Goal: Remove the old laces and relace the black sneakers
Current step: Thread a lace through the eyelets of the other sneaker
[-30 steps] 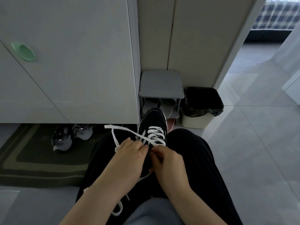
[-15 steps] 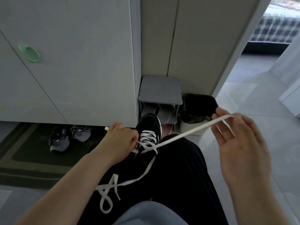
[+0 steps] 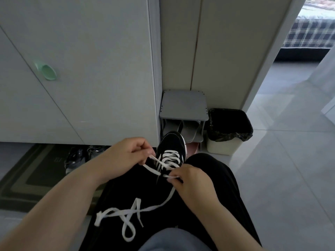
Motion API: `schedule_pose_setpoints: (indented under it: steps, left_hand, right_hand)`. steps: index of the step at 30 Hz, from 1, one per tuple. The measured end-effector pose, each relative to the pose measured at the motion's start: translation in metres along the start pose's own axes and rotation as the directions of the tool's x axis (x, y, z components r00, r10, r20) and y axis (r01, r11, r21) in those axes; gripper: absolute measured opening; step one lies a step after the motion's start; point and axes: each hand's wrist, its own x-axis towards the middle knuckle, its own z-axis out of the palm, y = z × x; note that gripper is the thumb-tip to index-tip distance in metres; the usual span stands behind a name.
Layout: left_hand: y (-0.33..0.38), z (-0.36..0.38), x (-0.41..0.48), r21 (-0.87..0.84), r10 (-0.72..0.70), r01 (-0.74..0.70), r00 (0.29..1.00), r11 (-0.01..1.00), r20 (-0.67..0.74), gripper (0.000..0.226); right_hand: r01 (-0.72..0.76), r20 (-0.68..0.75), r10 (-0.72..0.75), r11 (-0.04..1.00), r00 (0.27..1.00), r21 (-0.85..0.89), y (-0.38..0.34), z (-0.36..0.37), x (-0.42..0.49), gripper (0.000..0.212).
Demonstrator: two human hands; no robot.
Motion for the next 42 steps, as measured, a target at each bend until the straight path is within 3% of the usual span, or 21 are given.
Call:
schedule_pose_setpoints:
  steps: [3,6,9,12,14,17,18,20,22,23,25,27,34,39,42]
  left_hand:
    - [0.0,-0.006,-0.002,-0.217,-0.015,0.018,1.0,0.976,0.016,0.018]
    - [-0.003,-0.001,0.0,-0.164,-0.039,0.014,0.989,0.986,-0.145,0.013]
    - [-0.011,0.015,0.003,0.047,-0.053,0.073,0.942,0.996,-0.332,0.01]
    - [-0.019,0.036,0.002,0.354,-0.028,0.187,0.912,0.917,-0.409,0.014]
    - [-0.021,0.044,-0.003,0.413,-0.017,0.207,0.908,0.887,-0.419,0.01]
    - [-0.029,0.053,-0.005,0.43,0.061,0.087,0.946,0.899,-0.319,0.012]
    - [-0.032,0.056,-0.004,0.451,0.103,0.033,0.956,0.892,-0.273,0.013]
    - [-0.034,0.062,-0.004,0.453,0.131,-0.013,0.964,0.891,-0.23,0.015]
    - [-0.034,0.065,-0.005,0.424,0.097,0.015,0.965,0.906,-0.242,0.019]
    - [-0.035,0.065,-0.006,0.41,0.079,0.031,0.965,0.911,-0.25,0.022]
    - [-0.035,0.064,-0.007,0.371,0.054,0.05,0.963,0.927,-0.265,0.023]
    - [-0.035,0.061,-0.009,0.316,0.04,0.055,0.957,0.947,-0.287,0.021]
    - [-0.04,0.063,-0.012,0.195,-0.009,0.103,0.902,0.975,-0.432,0.02]
    - [-0.044,0.076,-0.015,0.235,-0.004,0.141,0.864,0.962,-0.504,0.016]
    - [-0.044,0.083,-0.017,0.335,0.011,0.171,0.878,0.926,-0.479,0.007]
  right_hand:
    - [-0.076,-0.061,0.103,0.935,0.993,0.345,0.007,-0.028,-0.006,0.007]
    - [-0.127,-0.158,0.315,0.72,0.936,0.682,0.014,-0.075,-0.02,0.021]
    - [-0.029,-0.298,0.364,0.674,0.882,0.738,0.023,-0.105,-0.036,0.022]
    - [0.093,-0.341,0.296,0.619,0.892,0.78,0.021,-0.109,-0.051,0.007]
    - [0.201,-0.378,0.276,0.505,0.884,0.839,0.023,-0.107,-0.057,0.016]
    - [0.258,-0.372,0.279,0.37,0.885,0.893,0.026,-0.106,-0.059,0.028]
    - [0.239,-0.348,0.259,0.375,0.901,0.896,0.024,-0.105,-0.058,0.031]
    - [0.159,-0.299,0.213,0.5,0.93,0.851,0.02,-0.1,-0.054,0.036]
    - [0.071,-0.265,0.195,0.666,0.944,0.743,0.015,-0.092,-0.045,0.017]
    - [0.031,-0.263,0.188,0.757,0.946,0.653,0.015,-0.085,-0.039,0.012]
    - [0.012,-0.244,0.101,0.907,0.965,0.421,0.012,-0.069,-0.027,0.023]
    - [0.063,-0.169,-0.026,0.973,0.985,0.221,0.005,-0.051,-0.018,0.015]
    - [0.109,-0.067,-0.116,0.989,0.991,-0.096,0.004,0.003,-0.001,0.021]
    - [0.11,-0.093,-0.115,0.993,0.989,-0.051,0.009,-0.002,-0.004,0.033]
    - [0.117,-0.067,-0.125,0.987,0.99,-0.107,0.006,-0.002,-0.006,0.014]
